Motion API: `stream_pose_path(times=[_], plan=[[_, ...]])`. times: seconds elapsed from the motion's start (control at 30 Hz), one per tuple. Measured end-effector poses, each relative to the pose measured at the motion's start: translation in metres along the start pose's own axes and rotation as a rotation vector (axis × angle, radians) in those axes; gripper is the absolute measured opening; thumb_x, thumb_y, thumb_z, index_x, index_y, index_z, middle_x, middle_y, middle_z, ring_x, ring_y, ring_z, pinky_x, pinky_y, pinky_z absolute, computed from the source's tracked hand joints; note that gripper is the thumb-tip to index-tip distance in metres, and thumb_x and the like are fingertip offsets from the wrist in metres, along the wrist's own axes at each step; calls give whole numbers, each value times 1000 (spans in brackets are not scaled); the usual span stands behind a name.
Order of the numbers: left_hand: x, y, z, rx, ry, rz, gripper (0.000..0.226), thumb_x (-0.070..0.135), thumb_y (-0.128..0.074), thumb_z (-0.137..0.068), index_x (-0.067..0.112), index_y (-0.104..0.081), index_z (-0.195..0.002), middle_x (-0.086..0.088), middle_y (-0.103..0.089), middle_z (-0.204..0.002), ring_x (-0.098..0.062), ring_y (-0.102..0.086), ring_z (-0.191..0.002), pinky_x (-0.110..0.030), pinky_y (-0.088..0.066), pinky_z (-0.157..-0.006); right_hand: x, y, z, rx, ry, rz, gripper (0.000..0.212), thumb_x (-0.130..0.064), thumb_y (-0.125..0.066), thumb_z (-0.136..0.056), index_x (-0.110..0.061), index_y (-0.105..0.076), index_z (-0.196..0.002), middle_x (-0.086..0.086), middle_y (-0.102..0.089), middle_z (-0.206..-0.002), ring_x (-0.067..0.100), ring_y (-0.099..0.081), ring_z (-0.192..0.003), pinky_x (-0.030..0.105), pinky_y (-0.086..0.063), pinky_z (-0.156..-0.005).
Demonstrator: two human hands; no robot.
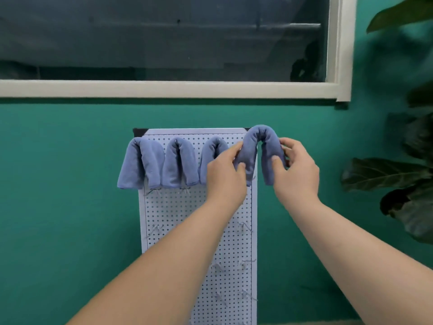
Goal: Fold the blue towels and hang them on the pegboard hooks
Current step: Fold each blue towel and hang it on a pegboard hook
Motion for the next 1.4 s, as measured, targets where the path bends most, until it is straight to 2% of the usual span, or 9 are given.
stream_pose_path(times=[0.1,0.23,0.43,0.57,0.7,0.97,1.1,1.2,1.4], plan=[[9,-1,-28,18,-8,-56,42,-2,-52,-98,32,-72,-113,9,-64,-88,1,-56,-65,-9,-46,-56,-9,-4,-31,37,44,76,30,-24,-59,-98,-39,-61,-124,-22,-72,-110,13,-68,-101,35,-53,-87],[6,-8,-58,74,23,-202,32,7,-54,-93,31,-70,-107,13,-69,-90,-19,-70,-88,-35,-60,-79,-6,-19,-65,26,68,159,31,-22,-57,-98,-39,-60,-124,-17,-74,-109,21,-68,-99,36,-52,-82],[-17,-38,-73,-23,162,-358,43,11,-26,-63,19,-63,-82,-4,-69,-72,-31,-70,-67,-44,-62,-60,32,-56,-92,-106,-1,257,32,-21,-59,-100,-35,-63,-129,-8,-75,-119,24,-65,-106,31,-43,-79],[-42,-54,-70,-99,205,-504,27,0,-40,-82,15,-64,-83,-6,-67,-80,-29,-65,-78,-34,-50,-62,62,-78,-83,-229,-24,364,27,-22,-59,-100,-34,-65,-124,-3,-75,-113,26,-59,-94,33,-43,-74],[-64,-60,-59,-160,237,-505,18,7,-52,-92,15,-56,-77,-2,-59,-75,-21,-55,-69,-28,-32,-53,76,-81,-60,-282,9,360,36,-26,-59,-101,-36,-59,-135,-3,-74,-117,29,-66,-103,37,-50,-78],[-73,-57,-16,-181,206,-436,14,24,-61,-101,15,-69,-95,-3,-71,-90,-25,-68,-85,-36,-57,-71,92,-57,2,-231,-51,185,46,-28,-50,-107,-38,-44,-151,-12,-63,-143,20,-62,-127,43,-52,-100],[-111,-50,55,-204,253,-277,37,28,-67,-99,21,-65,-135,4,-71,-110,-19,-69,-97,-39,-60,-89,119,-50,75,-217,-126,117,47,-26,-51,-106,-40,-46,-151,-19,-58,-148,8,-57,-134,41,-48,-108],[-154,-41,132,-333,337,-226,46,31,-70,-99,31,-58,-144,14,-67,-116,-7,-68,-91,-37,-61,-84,151,-50,147,-334,-180,150,47,-25,-54,-105,-39,-49,-150,-25,-58,-144,4,-57,-130,34,-48,-105],[-261,-14,311,-563,589,-247,52,32,-75,-95,32,-59,-144,14,-64,-118,-10,-65,-98,-38,-57,-97,227,-45,305,-603,-287,294,46,-27,-59,-104,-35,-54,-149,-16,-63,-144,9,-62,-120,39,-52,-105]])
Point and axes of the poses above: each hand's wrist, its own z-axis away from the middle knuckle, its own y-axis out of the back of the hand, x = y × z, the point moved 6 cm from there along -z, towards the middle knuckle
